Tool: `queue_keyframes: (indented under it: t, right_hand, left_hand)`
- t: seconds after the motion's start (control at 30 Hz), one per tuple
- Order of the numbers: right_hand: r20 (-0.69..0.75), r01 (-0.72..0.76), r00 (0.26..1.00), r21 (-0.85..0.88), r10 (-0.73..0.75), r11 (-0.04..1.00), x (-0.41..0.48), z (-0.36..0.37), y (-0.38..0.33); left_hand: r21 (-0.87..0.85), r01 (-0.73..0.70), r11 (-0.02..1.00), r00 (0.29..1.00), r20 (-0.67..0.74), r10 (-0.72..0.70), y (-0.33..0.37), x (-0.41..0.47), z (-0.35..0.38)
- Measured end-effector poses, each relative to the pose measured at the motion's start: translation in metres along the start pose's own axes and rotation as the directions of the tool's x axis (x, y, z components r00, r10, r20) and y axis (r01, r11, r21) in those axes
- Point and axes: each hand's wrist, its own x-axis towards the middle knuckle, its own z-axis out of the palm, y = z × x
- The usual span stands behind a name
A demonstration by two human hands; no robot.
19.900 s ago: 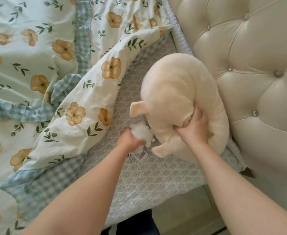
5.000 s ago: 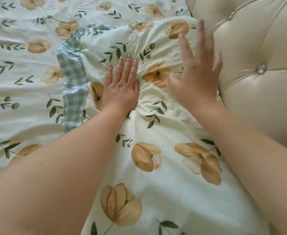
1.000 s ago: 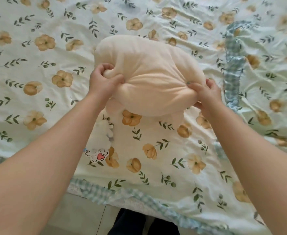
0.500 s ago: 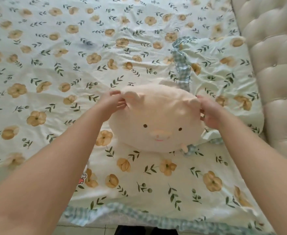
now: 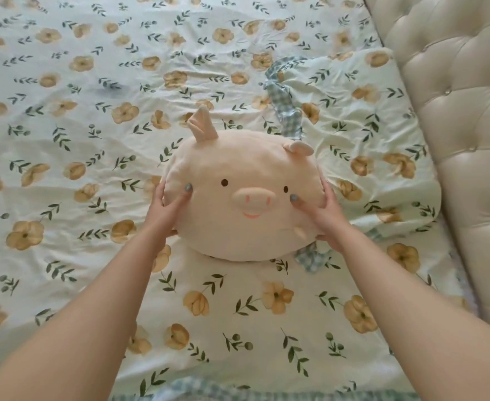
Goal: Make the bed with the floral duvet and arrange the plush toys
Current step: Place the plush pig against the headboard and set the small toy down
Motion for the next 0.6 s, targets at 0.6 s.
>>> queue_keyframes:
  t: [0.6]
  right_hand:
    - [-0.251, -0.182, 0.934, 0.278, 0.254, 0.943, -0.097, -0.112, 0.022]
  left_hand:
    - [0.242, -0.368, 0.898, 0.926, 0.178, 0.331, 0.085, -0.056, 0.143]
